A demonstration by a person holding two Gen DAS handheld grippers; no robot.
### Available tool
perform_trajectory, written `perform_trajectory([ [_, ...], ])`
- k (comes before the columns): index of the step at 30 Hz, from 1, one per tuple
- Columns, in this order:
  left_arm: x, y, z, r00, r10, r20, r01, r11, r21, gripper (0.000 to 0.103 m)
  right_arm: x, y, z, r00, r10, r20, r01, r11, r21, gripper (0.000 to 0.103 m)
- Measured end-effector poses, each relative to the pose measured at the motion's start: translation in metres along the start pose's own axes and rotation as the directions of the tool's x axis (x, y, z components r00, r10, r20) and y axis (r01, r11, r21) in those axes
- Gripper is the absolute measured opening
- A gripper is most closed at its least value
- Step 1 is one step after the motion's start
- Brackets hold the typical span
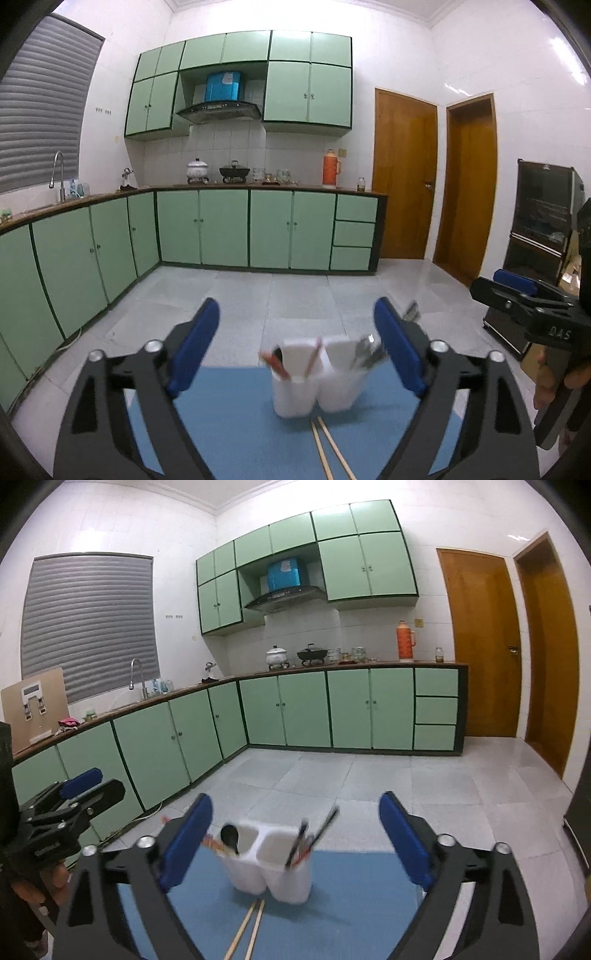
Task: Organize utensils
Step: 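Move both open tools back to the last two chopsticks on the mat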
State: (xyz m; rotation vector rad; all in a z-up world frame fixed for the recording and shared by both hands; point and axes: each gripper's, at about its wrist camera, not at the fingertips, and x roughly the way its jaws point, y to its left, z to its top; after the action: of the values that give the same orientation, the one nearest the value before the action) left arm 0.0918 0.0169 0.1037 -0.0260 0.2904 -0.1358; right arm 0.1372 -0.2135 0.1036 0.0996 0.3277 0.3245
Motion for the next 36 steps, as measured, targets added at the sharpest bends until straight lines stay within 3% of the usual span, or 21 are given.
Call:
perform_trajectory([
  [1,-0.002,-0.001,-0.005,1.000,0.000,-0.007,0.000,1.000,0.004,0.088,-0.006,0.001,-0.010,1.000,-0.004,-0.003,0.004,1.000,0.004,0.097],
  [8,-0.018,-0.002,-0.068,0.994,0.008,-0.113,-0.007,1.000,0.008,0.090,-0.025,0.009,-0.072,0.996,-0.024,-0.089,0.025,1.000,0.014,0.097],
  [19,-0.019,0.007,-0.146,0.956,0.041,-0.290,-0.041,0.999,0.007,0.090,-0.022,0.027,-0.157,0.974,-0.022,-0.226,0.034,0.998,0.052,0.095],
  [24,-0.019,0.010,-0.174,0.934,0.056,-0.352,-0.051,0.998,0.023,0.090,-0.020,0.040,-0.190,0.960,-0.038,-0.277,0.049,0.998,0.033,0.085],
  [31,-0.023,0.021,-0.198,0.904,0.084,-0.418,-0.076,0.996,0.035,0.090,-0.013,0.062,-0.226,0.921,-0.003,-0.391,0.016,0.999,0.030,0.053],
  [36,-0.027,0.027,-0.201,0.899,0.087,-0.429,-0.082,0.996,0.030,0.090,-0.004,0.072,-0.237,0.896,0.026,-0.443,-0.012,0.999,0.035,0.039],
])
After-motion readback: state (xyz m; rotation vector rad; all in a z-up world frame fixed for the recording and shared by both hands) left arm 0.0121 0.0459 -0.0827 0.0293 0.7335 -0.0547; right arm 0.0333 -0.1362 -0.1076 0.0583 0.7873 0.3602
